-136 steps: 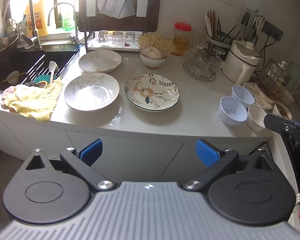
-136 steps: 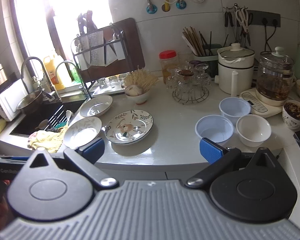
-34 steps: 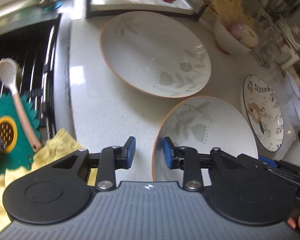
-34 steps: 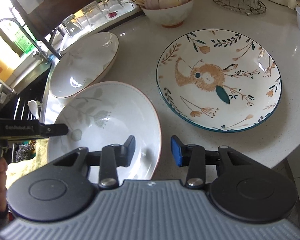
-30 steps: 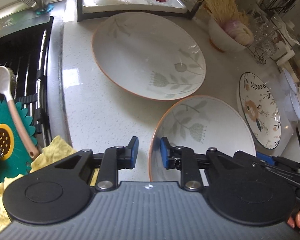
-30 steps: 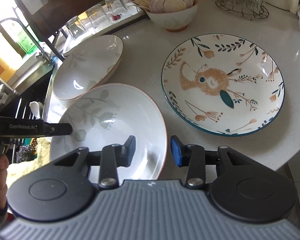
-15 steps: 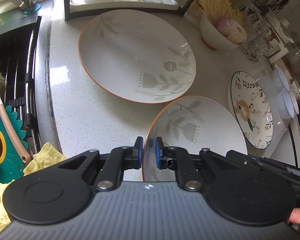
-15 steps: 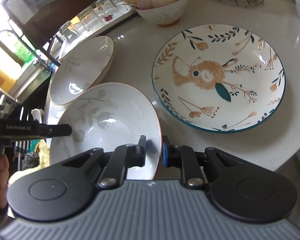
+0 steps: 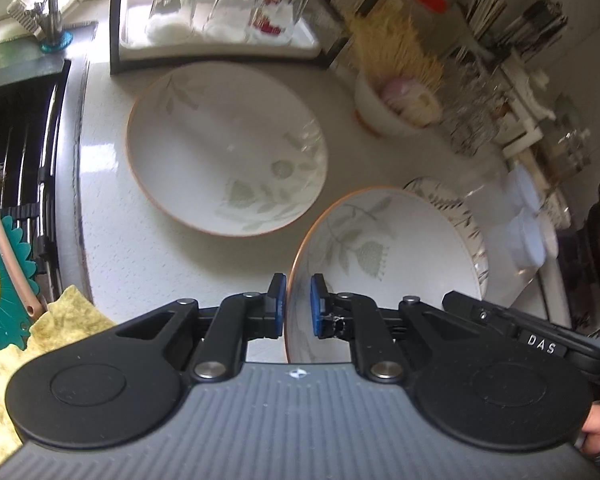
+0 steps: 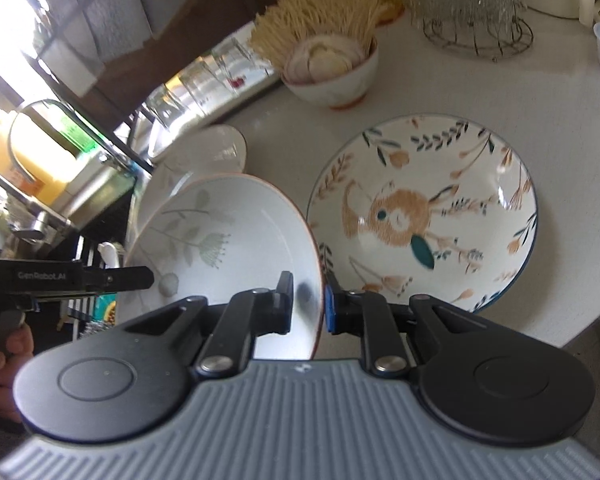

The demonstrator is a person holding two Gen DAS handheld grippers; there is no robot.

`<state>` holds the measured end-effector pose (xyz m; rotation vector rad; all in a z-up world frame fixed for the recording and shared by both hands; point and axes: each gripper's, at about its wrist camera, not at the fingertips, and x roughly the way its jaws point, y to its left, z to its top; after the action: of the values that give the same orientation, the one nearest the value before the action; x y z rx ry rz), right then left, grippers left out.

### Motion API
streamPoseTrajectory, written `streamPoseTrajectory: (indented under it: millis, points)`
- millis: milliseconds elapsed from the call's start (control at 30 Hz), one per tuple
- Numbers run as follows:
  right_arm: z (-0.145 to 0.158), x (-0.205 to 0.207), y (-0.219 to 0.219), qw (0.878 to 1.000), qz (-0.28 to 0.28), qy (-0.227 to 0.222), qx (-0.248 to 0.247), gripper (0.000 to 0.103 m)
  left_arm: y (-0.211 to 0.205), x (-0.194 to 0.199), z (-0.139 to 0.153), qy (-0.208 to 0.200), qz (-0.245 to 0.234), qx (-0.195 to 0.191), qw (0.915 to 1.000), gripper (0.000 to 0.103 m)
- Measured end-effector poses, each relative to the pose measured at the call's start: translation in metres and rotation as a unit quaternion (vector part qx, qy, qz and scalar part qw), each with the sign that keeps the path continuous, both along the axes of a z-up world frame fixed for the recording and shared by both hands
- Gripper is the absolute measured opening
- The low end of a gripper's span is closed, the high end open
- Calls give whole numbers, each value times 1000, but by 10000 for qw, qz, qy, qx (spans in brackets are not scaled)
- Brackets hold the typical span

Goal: Organize plates and bowls

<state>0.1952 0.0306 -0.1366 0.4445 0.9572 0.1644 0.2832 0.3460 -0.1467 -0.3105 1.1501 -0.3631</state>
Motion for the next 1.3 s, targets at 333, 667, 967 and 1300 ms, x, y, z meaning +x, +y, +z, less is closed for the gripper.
streamPoseTrajectory:
  millis: [333, 667, 967, 1300]
  points:
    - [32, 13, -41, 9983, 266, -522, -3, 18, -36, 4, 32, -295, 229, -164, 9992, 14]
    - [31, 27, -85, 9981, 289, -530, 101, 18, -73, 11, 31, -337, 449, -320, 9979, 14]
    - [16, 37, -114, 9988, 201, -440, -1, 18, -105, 29, 12, -154, 262, -320, 9990, 14]
    - [-12, 46, -131, 9993, 206, -222, -229, 18, -134, 48, -17, 57, 118, -174, 9998, 14]
